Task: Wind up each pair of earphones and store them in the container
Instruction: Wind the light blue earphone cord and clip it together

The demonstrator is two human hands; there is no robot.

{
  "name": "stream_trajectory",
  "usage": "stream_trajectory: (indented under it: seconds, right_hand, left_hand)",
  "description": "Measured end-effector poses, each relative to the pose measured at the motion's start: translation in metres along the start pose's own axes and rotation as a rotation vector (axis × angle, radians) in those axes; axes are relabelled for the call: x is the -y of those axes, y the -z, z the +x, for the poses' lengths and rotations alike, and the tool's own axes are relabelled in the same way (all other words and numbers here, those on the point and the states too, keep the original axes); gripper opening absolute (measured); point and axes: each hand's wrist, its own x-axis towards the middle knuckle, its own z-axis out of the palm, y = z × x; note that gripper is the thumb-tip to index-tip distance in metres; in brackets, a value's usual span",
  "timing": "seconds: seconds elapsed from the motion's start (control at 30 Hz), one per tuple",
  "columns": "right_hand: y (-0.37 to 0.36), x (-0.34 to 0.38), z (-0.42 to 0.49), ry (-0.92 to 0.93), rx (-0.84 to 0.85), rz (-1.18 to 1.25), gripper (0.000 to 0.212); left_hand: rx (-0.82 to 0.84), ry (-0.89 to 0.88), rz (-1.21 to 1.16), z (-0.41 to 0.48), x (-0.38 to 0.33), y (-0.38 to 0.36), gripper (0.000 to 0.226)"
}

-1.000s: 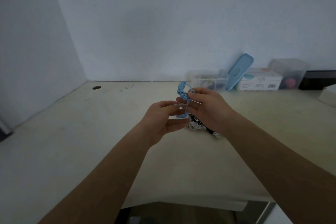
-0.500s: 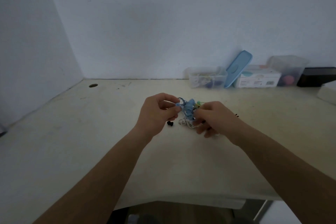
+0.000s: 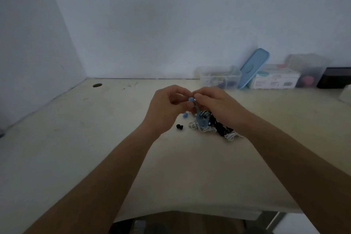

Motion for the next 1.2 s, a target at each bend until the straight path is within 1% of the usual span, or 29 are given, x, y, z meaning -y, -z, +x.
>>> stream_trajectory:
  seconds: [0.1, 0.17, 0.27, 0.37, 0.43, 0.53, 0.63, 0.7, 0.77, 0.83, 0.9, 0.97, 1.07, 1.2]
  right_hand:
    - [-0.006, 0.0, 0.007, -0.032, -0.025, 0.17, 0.022]
    - [-0.007, -0.001, 0.011, -0.04, -0.066, 0.224, 0.018]
    - [-0.009, -0.004, 0.017, -0.01, -0.068, 0.272, 0.014]
    - [-0.013, -0.007, 0.021, 0.067, -0.058, 0.28, 0.014]
    - [-0.016, -0.009, 0.024, 0.084, -0.078, 0.286, 0.015]
    - [-0.02, -0.013, 0.028, 0.014, -0.073, 0.339, 0.012]
    - [-0.023, -0.018, 0.029, -0.088, 0.009, 0.453, 0.01]
    - [-0.024, -0.021, 0.027, -0.133, 0.067, 0.498, 0.015]
    - [-0.024, -0.023, 0.024, -0.153, 0.106, 0.486, 0.015]
    - [-0.024, -0.024, 0.02, -0.163, 0.131, 0.467, 0.012]
    - [-0.025, -0.025, 0.017, -0.17, 0.148, 0.507, 0.008]
    - [-0.026, -0.025, 0.015, -0.187, 0.155, 0.551, 0.004]
    - [-0.028, -0.025, 0.012, -0.214, 0.152, 0.598, 0.003]
    - [-0.027, -0.024, 0.009, -0.221, 0.153, 0.621, 0.006]
  left_hand:
    - [-0.01, -0.009, -0.007, 0.004, -0.002, 0.003, 0.016]
    - [-0.029, -0.019, 0.003, 0.008, -0.002, 0.005, 0.016]
    - [-0.061, -0.039, 0.04, 0.012, -0.002, 0.008, 0.015]
    - [-0.081, -0.02, -0.01, 0.014, -0.002, 0.014, 0.019]
    - [-0.099, -0.002, -0.006, 0.014, 0.001, 0.017, 0.024]
    - [-0.106, 0.012, 0.027, 0.012, 0.005, 0.021, 0.026]
    - [-0.033, 0.033, 0.074, 0.007, 0.006, 0.027, 0.015]
    - [0.025, 0.061, 0.1, 0.001, 0.005, 0.033, 0.011]
    - [0.039, 0.091, 0.179, -0.004, 0.006, 0.042, 0.008]
    - [0.052, 0.117, 0.36, -0.009, 0.011, 0.055, 0.006]
    - [0.108, 0.166, 0.557, -0.015, 0.016, 0.067, 0.009]
    - [0.153, 0.213, 0.687, -0.024, 0.02, 0.075, 0.013]
    - [0.189, 0.265, 0.779, -0.035, 0.025, 0.077, 0.018]
    - [0.2, 0.294, 0.823, -0.04, 0.03, 0.075, 0.016]
